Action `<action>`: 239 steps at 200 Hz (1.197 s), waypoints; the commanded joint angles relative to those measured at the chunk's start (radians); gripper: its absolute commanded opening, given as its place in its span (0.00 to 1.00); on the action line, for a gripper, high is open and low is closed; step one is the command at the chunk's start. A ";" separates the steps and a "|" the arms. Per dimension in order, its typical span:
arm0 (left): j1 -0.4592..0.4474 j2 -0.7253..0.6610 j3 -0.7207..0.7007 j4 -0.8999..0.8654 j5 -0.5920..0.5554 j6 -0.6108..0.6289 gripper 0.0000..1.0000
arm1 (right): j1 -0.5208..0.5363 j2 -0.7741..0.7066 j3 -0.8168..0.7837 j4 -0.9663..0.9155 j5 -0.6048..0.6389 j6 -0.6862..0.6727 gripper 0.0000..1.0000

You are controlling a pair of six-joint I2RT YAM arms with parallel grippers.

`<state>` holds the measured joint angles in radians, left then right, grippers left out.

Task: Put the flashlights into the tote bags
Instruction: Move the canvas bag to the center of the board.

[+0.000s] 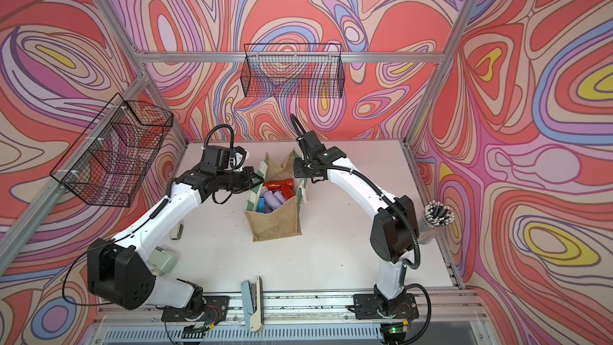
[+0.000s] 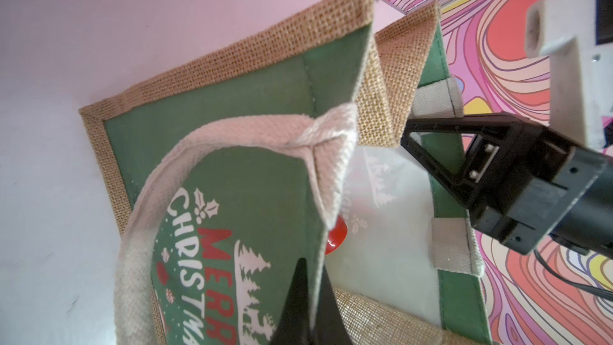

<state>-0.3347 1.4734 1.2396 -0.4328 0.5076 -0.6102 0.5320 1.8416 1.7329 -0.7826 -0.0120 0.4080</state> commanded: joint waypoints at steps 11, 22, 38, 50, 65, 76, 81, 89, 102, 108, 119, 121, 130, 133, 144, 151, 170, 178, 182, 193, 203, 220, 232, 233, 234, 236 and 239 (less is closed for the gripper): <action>-0.060 0.090 0.084 0.128 -0.019 -0.092 0.00 | -0.046 -0.098 -0.001 0.034 0.023 -0.052 0.00; -0.076 0.113 0.106 0.132 -0.032 -0.097 0.00 | -0.060 -0.100 -0.002 0.034 0.014 -0.062 0.00; -0.083 0.123 0.111 0.150 -0.043 -0.108 0.00 | -0.072 -0.085 0.008 0.037 -0.023 -0.077 0.00; -0.081 0.117 0.109 0.144 -0.073 -0.105 0.00 | -0.074 -0.076 0.027 0.034 -0.062 -0.082 0.00; -0.081 0.094 0.106 0.115 -0.140 -0.086 0.00 | -0.075 -0.029 0.051 0.026 -0.105 -0.079 0.00; -0.081 0.074 0.107 0.093 -0.189 -0.071 0.00 | -0.075 -0.022 0.054 0.025 -0.122 -0.072 0.00; -0.081 0.065 0.108 0.084 -0.207 -0.065 0.00 | -0.075 -0.020 0.052 0.027 -0.124 -0.070 0.00; -0.080 0.055 0.112 0.070 -0.234 -0.055 0.00 | -0.074 -0.021 0.045 0.028 -0.126 -0.065 0.00; -0.077 0.049 0.131 0.039 -0.266 -0.039 0.00 | -0.075 -0.023 0.030 0.029 -0.124 -0.058 0.00; -0.074 0.052 0.145 0.020 -0.272 -0.031 0.00 | -0.075 -0.025 0.024 0.026 -0.123 -0.054 0.00; -0.071 0.065 0.171 -0.010 -0.275 -0.020 0.00 | -0.075 -0.026 0.014 0.019 -0.122 -0.044 0.04; -0.070 0.067 0.176 -0.015 -0.273 -0.016 0.00 | -0.075 -0.026 0.012 0.019 -0.121 -0.044 0.06; -0.069 0.080 0.195 -0.033 -0.268 -0.006 0.01 | -0.074 -0.034 0.004 0.017 -0.120 -0.038 0.21; -0.069 0.086 0.202 -0.038 -0.264 -0.002 0.02 | -0.075 -0.037 0.002 0.016 -0.117 -0.036 0.24; -0.069 0.101 0.223 -0.050 -0.249 0.013 0.06 | -0.075 -0.055 -0.003 0.012 -0.108 -0.032 0.33; -0.068 0.110 0.237 -0.058 -0.238 0.019 0.07 | -0.074 -0.063 -0.002 0.009 -0.100 -0.033 0.41; -0.068 0.139 0.303 -0.102 -0.194 0.051 0.41 | -0.074 -0.117 0.004 -0.008 -0.064 -0.041 0.61; -0.068 0.149 0.335 -0.131 -0.180 0.070 0.50 | -0.075 -0.135 0.005 -0.011 -0.044 -0.047 0.65; -0.067 0.151 0.349 -0.144 -0.179 0.078 0.51 | -0.075 -0.142 0.006 -0.012 -0.033 -0.051 0.66; -0.067 0.145 0.372 -0.167 -0.187 0.102 0.51 | -0.077 -0.163 0.007 -0.012 -0.002 -0.062 0.67; -0.065 0.128 0.388 -0.187 -0.209 0.128 0.51 | -0.084 -0.180 0.007 -0.010 0.021 -0.073 0.69; -0.048 0.087 0.405 -0.223 -0.259 0.178 0.53 | -0.114 -0.206 0.006 0.011 0.030 -0.093 0.73; -0.013 0.050 0.389 -0.234 -0.278 0.179 0.56 | -0.161 -0.220 -0.013 0.049 0.000 -0.098 0.77; -0.010 0.046 0.388 -0.234 -0.276 0.179 0.56 | -0.168 -0.220 -0.015 0.052 -0.002 -0.096 0.77; -0.005 0.042 0.385 -0.233 -0.275 0.179 0.56 | -0.175 -0.222 -0.017 0.056 -0.006 -0.096 0.77; 0.002 0.036 0.380 -0.233 -0.271 0.176 0.57 | -0.186 -0.223 -0.020 0.062 -0.013 -0.093 0.78; 0.015 0.026 0.372 -0.231 -0.263 0.173 0.57 | -0.202 -0.225 -0.029 0.074 -0.025 -0.090 0.79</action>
<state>-0.3862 1.5818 1.6207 -0.5941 0.2771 -0.4881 0.4210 1.6428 1.7348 -0.7757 -0.0322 0.3401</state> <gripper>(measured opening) 0.544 0.764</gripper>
